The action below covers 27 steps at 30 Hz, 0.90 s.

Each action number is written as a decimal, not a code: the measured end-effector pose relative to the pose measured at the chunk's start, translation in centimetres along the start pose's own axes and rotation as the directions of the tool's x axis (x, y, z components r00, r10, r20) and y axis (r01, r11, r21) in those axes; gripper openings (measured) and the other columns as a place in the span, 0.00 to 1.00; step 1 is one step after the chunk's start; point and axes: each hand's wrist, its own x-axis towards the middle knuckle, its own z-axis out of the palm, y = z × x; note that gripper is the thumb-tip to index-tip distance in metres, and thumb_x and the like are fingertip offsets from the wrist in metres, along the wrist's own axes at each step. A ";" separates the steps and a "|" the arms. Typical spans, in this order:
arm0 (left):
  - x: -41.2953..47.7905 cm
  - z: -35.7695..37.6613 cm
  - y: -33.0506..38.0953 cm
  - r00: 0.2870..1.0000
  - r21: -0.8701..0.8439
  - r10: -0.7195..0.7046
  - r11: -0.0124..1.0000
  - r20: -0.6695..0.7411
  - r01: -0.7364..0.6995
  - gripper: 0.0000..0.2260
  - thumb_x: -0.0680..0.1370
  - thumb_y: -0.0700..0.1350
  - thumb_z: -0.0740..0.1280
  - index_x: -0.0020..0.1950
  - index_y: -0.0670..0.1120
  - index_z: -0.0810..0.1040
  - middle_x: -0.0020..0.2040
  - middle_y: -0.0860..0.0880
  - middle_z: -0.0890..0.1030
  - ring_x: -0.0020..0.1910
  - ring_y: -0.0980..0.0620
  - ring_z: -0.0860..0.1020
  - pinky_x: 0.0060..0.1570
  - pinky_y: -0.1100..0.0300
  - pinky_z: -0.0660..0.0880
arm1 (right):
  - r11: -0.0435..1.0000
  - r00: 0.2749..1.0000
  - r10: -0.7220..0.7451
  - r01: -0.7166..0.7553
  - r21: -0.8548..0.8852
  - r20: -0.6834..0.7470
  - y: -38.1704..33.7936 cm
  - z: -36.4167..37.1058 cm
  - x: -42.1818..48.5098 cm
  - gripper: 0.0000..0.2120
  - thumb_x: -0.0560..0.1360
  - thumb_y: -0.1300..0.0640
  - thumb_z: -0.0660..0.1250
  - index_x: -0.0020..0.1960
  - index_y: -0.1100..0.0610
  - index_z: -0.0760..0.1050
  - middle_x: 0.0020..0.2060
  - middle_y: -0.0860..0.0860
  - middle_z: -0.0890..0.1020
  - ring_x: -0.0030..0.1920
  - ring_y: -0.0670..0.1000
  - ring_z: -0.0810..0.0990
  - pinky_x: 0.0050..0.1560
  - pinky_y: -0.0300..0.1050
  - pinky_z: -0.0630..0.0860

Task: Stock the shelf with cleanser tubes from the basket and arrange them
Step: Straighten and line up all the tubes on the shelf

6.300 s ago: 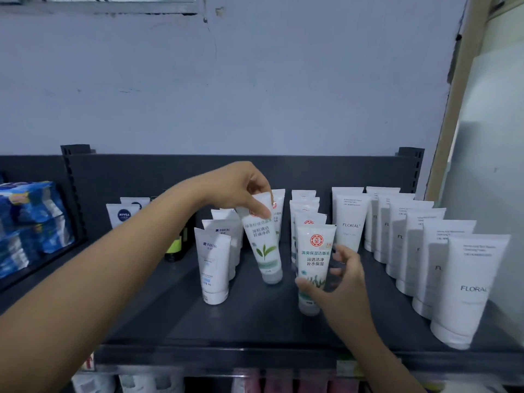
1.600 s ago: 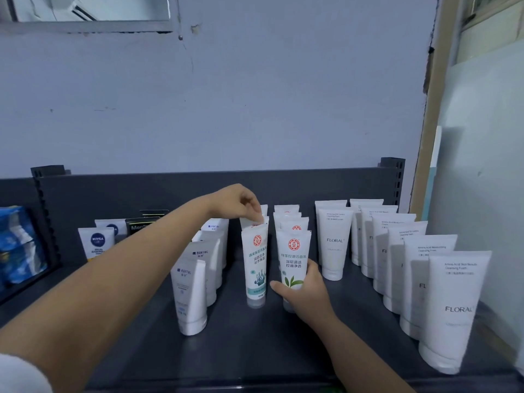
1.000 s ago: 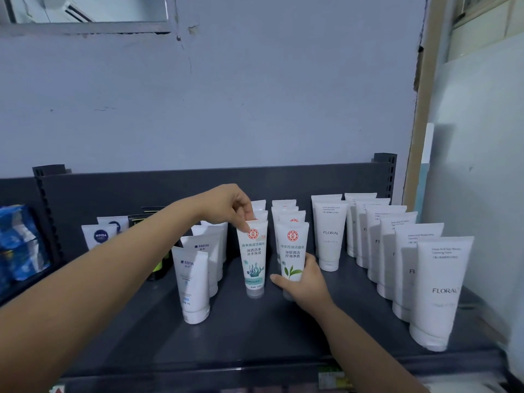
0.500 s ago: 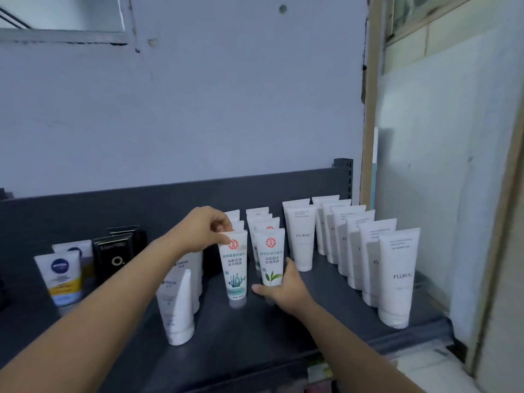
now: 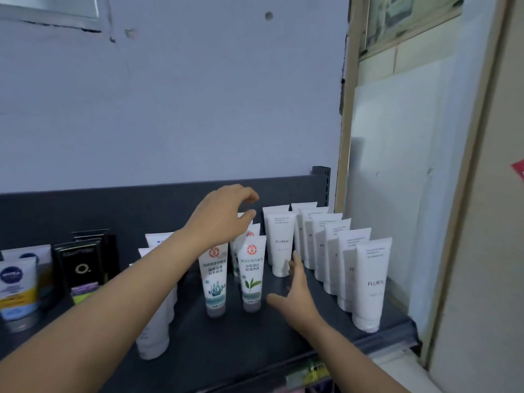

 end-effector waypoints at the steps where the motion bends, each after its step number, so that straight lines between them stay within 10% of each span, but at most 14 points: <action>1: 0.9 0.3 0.3 1.000 0.028 0.003 1.000 0.026 -0.003 0.14 0.79 0.48 0.64 0.64 0.49 0.76 0.60 0.53 0.78 0.59 0.52 0.75 0.61 0.53 0.72 | 1.000 0.999 0.002 -0.003 -0.010 -0.046 0.3 -0.1 0.3 0.52 0.63 0.58 0.71 0.78 0.47 0.44 0.75 0.47 0.58 0.75 0.49 0.59 0.72 0.49 0.63; 12: 8.8 9.9 1.1 0.891 0.319 -0.275 0.934 0.361 0.159 0.22 0.77 0.57 0.66 0.67 0.49 0.69 0.60 0.51 0.77 0.61 0.48 0.73 0.68 0.50 0.59 | 0.994 0.997 0.074 -0.075 -0.083 -0.010 2.9 0.3 2.5 0.48 0.68 0.65 0.69 0.78 0.56 0.43 0.75 0.54 0.56 0.75 0.53 0.57 0.73 0.45 0.60; 27: 10.1 12.1 2.6 0.940 0.410 -0.309 0.884 0.148 0.226 0.13 0.78 0.49 0.67 0.59 0.44 0.73 0.54 0.47 0.79 0.53 0.46 0.75 0.45 0.59 0.62 | 0.931 0.985 -0.034 0.093 -0.353 0.168 3.1 0.4 1.9 0.46 0.74 0.51 0.66 0.77 0.61 0.36 0.77 0.55 0.46 0.77 0.55 0.47 0.77 0.45 0.48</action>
